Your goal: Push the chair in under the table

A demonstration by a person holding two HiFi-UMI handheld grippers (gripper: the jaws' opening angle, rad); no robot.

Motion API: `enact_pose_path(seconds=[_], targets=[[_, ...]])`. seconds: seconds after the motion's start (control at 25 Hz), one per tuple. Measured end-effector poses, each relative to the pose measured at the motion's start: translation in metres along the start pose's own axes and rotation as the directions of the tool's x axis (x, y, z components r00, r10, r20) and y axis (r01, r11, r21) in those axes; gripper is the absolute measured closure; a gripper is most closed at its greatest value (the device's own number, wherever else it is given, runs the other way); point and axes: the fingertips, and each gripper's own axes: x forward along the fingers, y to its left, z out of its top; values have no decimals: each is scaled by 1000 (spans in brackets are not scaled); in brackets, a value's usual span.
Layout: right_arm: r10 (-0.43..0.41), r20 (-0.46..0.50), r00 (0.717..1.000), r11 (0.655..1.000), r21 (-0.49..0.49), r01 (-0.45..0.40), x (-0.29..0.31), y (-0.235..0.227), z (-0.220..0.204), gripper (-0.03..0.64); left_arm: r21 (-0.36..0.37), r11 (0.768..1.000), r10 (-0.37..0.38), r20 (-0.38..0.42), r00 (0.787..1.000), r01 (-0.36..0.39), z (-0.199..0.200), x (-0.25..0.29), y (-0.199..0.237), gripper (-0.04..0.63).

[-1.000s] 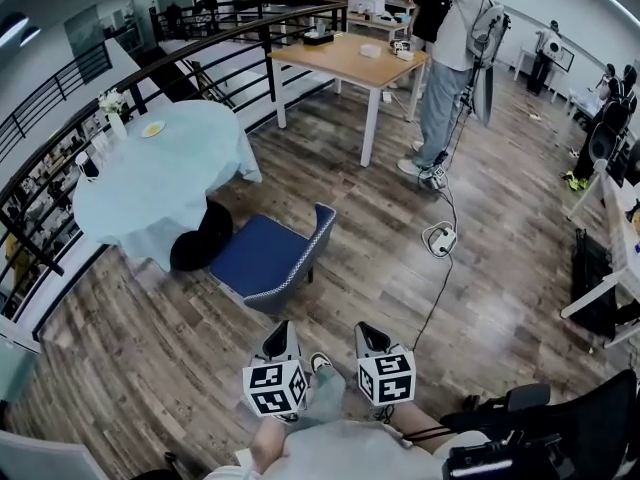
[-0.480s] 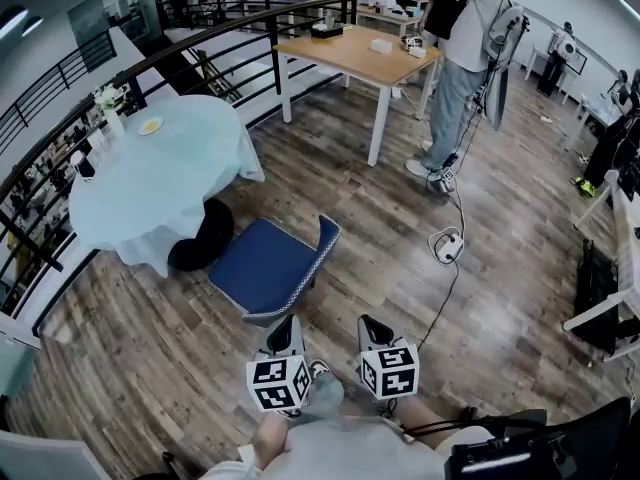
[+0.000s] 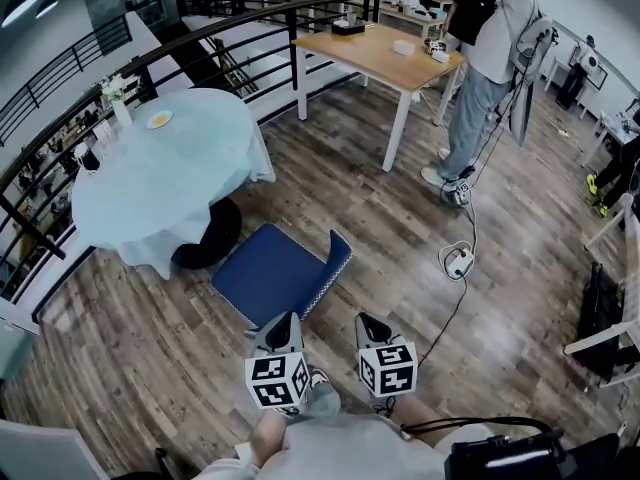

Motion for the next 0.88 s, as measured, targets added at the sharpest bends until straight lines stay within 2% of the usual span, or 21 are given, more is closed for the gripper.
enact_pose_path(seconds=[0.6, 0.88], targets=[[74, -15, 997, 996, -38, -75, 76, -25, 53, 600, -53, 996, 76, 11, 997, -76, 35, 66, 29, 592], [181, -52, 982, 980, -69, -184, 108, -18, 71, 600, -109, 977, 185, -1, 983, -184, 34, 71, 47, 592]])
